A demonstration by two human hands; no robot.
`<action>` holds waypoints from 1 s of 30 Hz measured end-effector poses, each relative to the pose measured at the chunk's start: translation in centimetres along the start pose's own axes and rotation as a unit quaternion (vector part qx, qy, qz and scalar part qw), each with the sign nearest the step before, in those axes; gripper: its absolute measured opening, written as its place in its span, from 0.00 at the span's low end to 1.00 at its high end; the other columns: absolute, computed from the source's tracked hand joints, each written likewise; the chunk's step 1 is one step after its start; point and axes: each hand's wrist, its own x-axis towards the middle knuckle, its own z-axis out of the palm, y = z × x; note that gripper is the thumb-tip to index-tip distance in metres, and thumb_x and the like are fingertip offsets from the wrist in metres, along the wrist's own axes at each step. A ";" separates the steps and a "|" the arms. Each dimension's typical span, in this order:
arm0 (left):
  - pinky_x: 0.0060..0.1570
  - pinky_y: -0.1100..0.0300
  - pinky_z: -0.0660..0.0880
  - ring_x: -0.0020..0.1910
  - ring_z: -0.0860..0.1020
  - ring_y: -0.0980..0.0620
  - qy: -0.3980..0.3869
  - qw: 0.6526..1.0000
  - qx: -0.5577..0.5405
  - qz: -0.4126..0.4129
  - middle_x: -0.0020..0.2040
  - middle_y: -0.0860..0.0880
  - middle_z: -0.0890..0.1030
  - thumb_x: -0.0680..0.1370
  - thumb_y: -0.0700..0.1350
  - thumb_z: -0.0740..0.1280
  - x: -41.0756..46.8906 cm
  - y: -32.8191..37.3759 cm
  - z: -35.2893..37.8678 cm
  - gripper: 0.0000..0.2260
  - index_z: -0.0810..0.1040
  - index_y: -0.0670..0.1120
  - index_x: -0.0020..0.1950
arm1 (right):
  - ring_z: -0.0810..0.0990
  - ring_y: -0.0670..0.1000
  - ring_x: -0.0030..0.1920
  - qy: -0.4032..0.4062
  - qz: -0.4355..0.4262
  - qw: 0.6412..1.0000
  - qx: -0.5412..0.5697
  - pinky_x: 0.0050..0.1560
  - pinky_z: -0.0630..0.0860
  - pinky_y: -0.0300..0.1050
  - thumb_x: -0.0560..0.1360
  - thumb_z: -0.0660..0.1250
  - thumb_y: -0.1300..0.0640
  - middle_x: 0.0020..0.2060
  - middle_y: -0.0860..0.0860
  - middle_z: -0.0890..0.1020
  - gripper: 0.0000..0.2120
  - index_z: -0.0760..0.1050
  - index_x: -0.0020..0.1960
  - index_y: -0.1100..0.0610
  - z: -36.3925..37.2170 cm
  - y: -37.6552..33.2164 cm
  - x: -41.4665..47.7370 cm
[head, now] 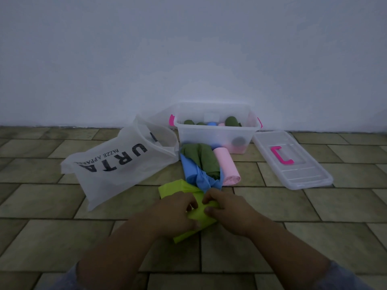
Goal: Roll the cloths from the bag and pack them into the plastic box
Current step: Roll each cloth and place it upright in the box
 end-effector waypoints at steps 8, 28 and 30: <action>0.48 0.61 0.70 0.53 0.73 0.54 -0.037 0.998 0.028 -0.040 0.61 0.52 0.75 0.75 0.57 0.66 0.6 -0.2 -0.7 0.18 0.71 0.53 0.62 | 0.73 0.47 0.55 -0.012 -0.020 0.999 -0.044 0.57 0.72 0.48 0.74 0.64 0.47 0.54 0.47 0.76 0.15 0.77 0.60 0.46 -0.7 0.0 0.7; 0.55 0.55 0.68 0.56 0.73 0.54 0.059 0.994 0.063 -0.061 0.61 0.55 0.75 0.71 0.66 0.64 1.5 -1.2 0.0 0.24 0.68 0.59 0.64 | 0.71 0.48 0.54 0.127 -0.069 0.966 -0.214 0.53 0.66 0.48 0.75 0.53 0.38 0.54 0.46 0.73 0.19 0.73 0.59 0.45 0.6 0.2 0.5; 0.62 0.50 0.62 0.59 0.73 0.53 0.059 0.992 0.078 -0.083 0.61 0.55 0.76 0.72 0.67 0.61 2.1 -1.3 -0.1 0.25 0.67 0.59 0.66 | 0.71 0.48 0.55 0.135 -0.123 0.960 -0.211 0.54 0.66 0.47 0.74 0.58 0.43 0.56 0.46 0.73 0.16 0.71 0.59 0.46 0.9 -0.3 0.4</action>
